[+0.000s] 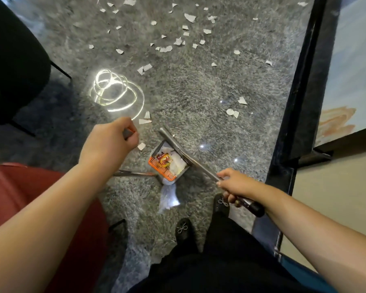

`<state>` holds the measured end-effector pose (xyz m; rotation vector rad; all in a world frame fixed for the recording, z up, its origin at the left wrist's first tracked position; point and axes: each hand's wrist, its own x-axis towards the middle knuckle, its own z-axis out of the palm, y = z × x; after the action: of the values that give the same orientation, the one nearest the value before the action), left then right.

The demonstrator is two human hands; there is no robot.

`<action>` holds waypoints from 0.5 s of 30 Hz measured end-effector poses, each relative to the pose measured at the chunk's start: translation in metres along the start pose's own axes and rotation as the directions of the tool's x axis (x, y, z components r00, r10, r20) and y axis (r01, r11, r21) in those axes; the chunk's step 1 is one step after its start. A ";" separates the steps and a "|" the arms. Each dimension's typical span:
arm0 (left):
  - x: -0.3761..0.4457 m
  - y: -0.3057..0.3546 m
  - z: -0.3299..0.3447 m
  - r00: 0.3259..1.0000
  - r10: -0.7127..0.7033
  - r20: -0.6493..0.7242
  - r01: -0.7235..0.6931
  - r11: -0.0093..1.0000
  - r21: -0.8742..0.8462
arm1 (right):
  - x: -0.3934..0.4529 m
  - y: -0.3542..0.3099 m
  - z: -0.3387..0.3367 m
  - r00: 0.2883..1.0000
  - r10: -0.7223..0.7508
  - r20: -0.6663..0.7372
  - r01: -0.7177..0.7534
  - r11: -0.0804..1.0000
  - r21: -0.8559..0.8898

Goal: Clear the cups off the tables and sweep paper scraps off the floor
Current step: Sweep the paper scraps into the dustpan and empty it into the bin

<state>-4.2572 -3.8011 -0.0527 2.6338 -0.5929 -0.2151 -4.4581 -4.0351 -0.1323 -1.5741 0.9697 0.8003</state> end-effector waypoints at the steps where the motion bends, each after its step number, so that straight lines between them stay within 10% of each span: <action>1: 0.001 -0.007 -0.004 1.000 -0.019 -0.018 0.018 1.000 -0.008 | 0.004 -0.010 -0.001 1.000 -0.008 -0.002 0.008 1.000 0.010; 15: 0.052 -0.065 -0.036 0.949 -0.281 -0.145 0.288 0.957 0.028 | 0.106 -0.164 -0.054 0.998 -0.055 0.035 0.059 0.992 -0.111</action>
<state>-4.1772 -3.7572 -0.0522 2.7466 -0.1705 -0.1004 -4.2639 -4.0903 -0.1432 -1.6726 0.8660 0.8496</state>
